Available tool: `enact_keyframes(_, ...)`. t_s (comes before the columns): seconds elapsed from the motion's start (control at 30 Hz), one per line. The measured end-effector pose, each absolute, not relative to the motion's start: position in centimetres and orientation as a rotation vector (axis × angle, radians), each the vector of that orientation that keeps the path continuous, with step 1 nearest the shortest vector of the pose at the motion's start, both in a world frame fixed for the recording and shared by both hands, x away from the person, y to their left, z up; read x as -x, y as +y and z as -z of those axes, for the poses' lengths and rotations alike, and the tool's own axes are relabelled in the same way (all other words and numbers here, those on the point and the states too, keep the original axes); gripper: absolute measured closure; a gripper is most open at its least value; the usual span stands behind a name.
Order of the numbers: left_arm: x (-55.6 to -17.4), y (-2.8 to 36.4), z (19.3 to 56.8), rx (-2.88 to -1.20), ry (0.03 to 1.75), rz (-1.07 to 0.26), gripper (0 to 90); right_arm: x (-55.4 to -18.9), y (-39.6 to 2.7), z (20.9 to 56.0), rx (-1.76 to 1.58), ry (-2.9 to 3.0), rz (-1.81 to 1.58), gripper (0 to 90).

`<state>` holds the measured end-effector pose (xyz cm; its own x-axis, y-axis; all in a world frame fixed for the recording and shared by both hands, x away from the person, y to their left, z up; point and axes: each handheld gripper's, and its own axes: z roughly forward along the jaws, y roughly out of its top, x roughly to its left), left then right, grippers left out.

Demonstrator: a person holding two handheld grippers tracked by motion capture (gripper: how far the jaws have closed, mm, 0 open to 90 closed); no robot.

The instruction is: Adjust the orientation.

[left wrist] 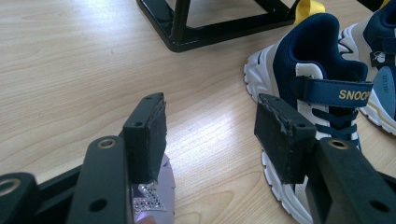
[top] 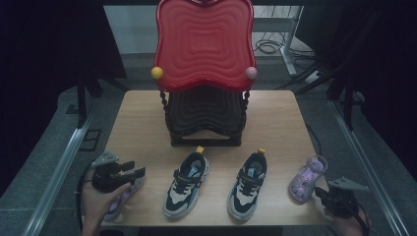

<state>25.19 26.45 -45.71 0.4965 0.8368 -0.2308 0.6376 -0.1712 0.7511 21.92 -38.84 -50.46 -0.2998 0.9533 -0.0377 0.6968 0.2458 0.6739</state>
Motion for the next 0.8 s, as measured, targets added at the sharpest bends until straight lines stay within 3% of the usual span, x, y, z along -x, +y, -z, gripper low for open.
enact_keyframes(0.8, -25.2, 26.5, 45.8, -1.896, 1.224, -0.295, 43.9, -22.3, -37.1, 50.3, -1.442, 2.168, -0.818, 89.8)
